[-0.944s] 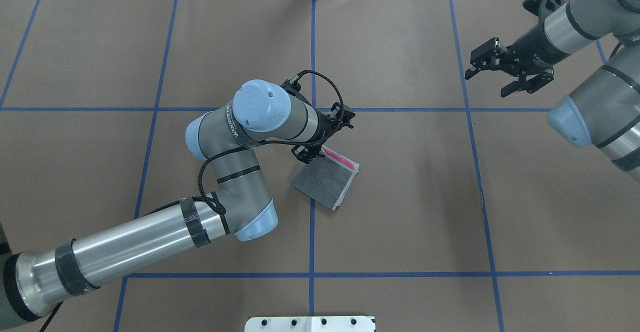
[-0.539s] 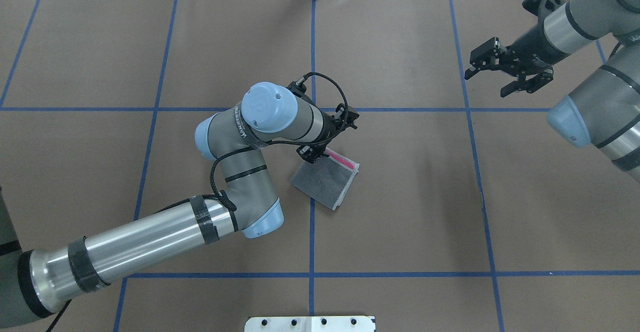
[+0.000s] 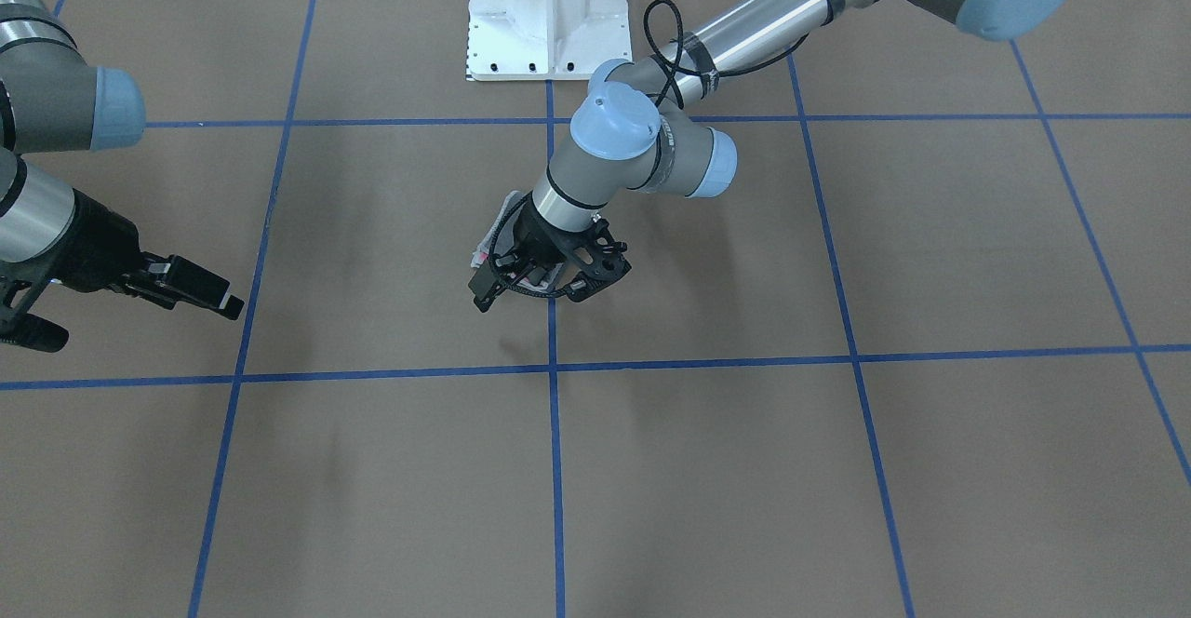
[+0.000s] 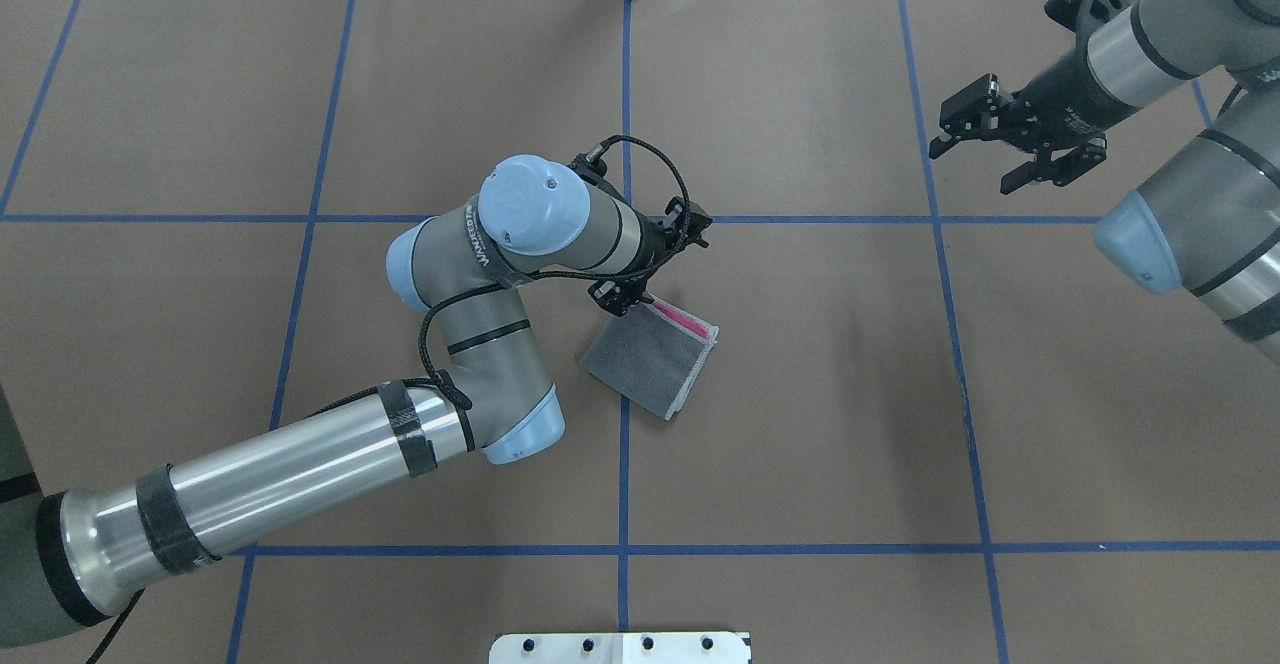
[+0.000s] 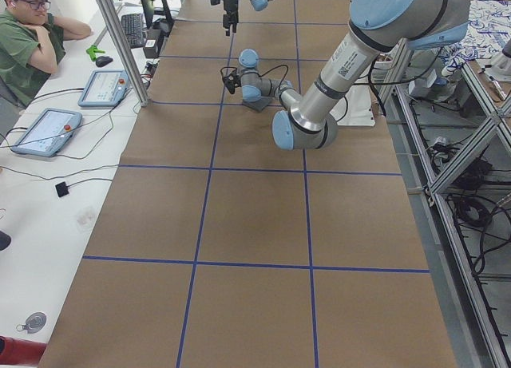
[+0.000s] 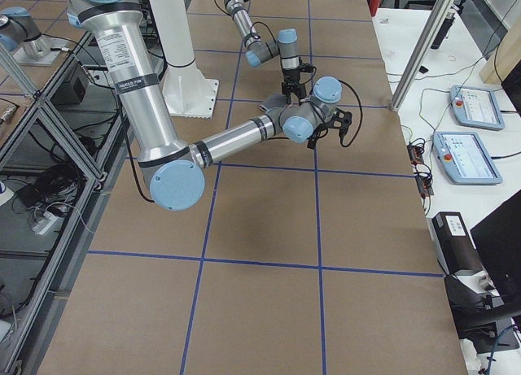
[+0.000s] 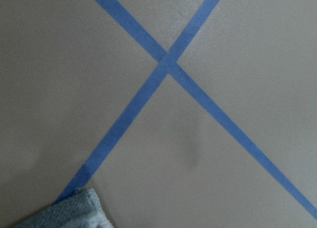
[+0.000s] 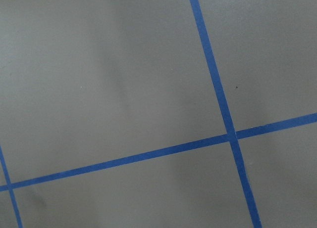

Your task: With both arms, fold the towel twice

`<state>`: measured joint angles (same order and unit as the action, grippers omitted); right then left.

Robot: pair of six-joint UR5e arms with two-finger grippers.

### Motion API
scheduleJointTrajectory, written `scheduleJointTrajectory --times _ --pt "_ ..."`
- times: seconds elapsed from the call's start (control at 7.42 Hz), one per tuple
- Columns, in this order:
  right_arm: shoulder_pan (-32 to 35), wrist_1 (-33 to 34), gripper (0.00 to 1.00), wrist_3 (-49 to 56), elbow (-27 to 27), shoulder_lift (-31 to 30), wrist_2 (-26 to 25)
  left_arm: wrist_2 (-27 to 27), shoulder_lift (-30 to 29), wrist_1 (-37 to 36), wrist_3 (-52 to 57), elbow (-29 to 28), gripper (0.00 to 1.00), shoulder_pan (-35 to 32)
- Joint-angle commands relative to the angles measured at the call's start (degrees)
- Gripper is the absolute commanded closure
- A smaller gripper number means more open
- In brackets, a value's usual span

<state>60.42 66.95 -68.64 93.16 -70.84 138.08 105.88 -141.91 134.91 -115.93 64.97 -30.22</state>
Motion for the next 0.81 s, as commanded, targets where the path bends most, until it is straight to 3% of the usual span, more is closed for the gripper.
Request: scheduleJointTrajectory --times 0.0,0.4,0.67 --pt "0.0 0.0 0.0 0.0 0.0 0.1 -0.1 0.0 -0.3 0.0 0.0 0.0 0.01 -2.0" --pt "-0.1 -0.3 0.0 0.3 0.2 0.9 -5.3 0.4 -0.3 -0.3 4.1 -0.1 0.01 -7.3" --pt "-0.1 -5.8 0.0 0.6 -1.5 0.8 -8.9 0.8 0.2 -2.8 17.7 0.2 0.0 -9.8"
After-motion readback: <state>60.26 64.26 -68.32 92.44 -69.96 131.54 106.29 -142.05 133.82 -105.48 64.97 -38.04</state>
